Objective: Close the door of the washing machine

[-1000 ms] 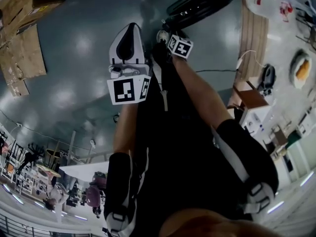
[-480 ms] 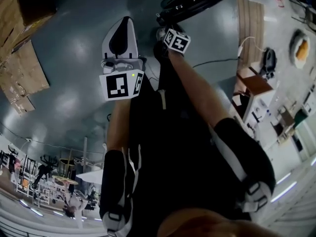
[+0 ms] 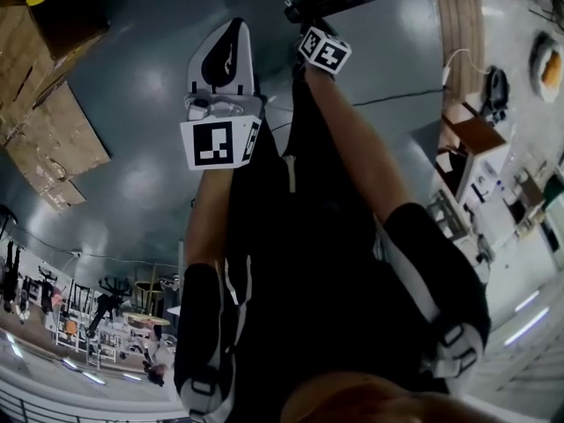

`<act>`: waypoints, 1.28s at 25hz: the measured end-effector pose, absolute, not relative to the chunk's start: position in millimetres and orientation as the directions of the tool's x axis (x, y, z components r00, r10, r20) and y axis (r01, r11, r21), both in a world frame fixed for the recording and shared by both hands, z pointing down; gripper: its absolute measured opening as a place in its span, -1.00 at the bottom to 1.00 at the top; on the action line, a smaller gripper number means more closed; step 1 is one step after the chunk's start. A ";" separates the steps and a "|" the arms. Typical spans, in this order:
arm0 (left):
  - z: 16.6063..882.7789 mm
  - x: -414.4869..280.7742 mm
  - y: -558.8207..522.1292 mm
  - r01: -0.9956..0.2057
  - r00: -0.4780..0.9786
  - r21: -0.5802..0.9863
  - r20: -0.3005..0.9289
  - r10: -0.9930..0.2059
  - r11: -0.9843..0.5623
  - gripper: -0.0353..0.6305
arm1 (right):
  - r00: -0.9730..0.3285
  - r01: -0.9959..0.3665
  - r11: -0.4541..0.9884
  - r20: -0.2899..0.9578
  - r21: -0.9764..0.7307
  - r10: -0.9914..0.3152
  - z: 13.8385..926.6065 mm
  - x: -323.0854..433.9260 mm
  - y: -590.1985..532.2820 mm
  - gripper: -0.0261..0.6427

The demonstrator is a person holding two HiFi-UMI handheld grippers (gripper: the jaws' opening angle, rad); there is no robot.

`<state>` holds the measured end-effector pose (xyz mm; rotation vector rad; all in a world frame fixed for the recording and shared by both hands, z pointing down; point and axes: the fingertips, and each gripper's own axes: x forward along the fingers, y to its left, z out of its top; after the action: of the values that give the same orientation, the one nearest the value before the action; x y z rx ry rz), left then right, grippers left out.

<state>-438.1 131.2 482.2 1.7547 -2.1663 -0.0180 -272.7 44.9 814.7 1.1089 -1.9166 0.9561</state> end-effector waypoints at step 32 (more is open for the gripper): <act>494.8 -464.8 118.8 -0.946 -0.129 0.253 0.282 -0.951 0.203 -0.89 | -0.486 -0.854 0.392 0.793 -0.341 -0.368 806.4 -356.0 7.6 -0.59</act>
<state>-464.8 118.8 494.8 1.7712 -2.1079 -0.0177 -356.0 7.6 806.4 1.0425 -2.0320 1.0095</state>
